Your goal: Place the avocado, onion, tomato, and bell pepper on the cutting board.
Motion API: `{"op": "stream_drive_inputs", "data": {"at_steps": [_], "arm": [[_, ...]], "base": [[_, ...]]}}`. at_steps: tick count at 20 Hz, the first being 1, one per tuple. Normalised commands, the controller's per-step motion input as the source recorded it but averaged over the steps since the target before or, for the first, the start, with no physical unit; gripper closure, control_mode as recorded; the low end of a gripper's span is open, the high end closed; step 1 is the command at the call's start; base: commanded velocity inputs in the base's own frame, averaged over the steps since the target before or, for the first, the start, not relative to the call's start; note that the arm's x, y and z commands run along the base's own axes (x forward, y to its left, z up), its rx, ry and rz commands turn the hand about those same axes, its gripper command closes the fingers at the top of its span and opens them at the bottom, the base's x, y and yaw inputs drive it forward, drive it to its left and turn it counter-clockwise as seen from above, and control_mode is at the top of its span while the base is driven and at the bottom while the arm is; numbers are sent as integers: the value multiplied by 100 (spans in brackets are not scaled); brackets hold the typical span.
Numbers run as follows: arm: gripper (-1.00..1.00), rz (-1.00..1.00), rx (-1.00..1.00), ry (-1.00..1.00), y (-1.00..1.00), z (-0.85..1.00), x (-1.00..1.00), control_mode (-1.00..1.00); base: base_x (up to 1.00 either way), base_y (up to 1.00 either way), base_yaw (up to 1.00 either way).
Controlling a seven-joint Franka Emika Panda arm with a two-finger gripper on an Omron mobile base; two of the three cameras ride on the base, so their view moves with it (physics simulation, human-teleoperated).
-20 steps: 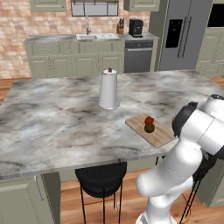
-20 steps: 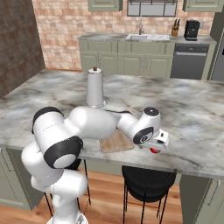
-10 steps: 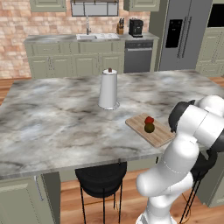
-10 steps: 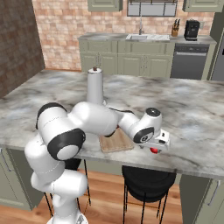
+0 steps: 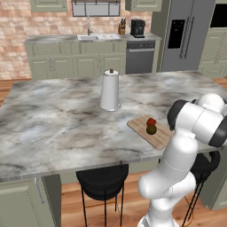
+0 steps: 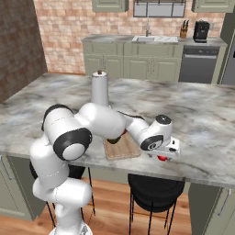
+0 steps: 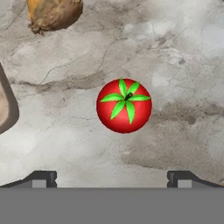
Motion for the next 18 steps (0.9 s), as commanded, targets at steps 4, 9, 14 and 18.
{"op": "stream_drive_inputs", "data": {"at_steps": [4, 9, 14, 18], "arm": [[-100, 1, 0, 0, 0, 0, 9, -100], [-100, 1, 0, 0, 0, 0, 15, -100], [-100, 1, 0, 0, 0, -1, 12, -100], [-100, 1, 0, 0, -1, -6, 8, -100]], "base": [[0, 0, 0], [0, 0, 0], [0, 0, 0], [0, 0, 0]]}}
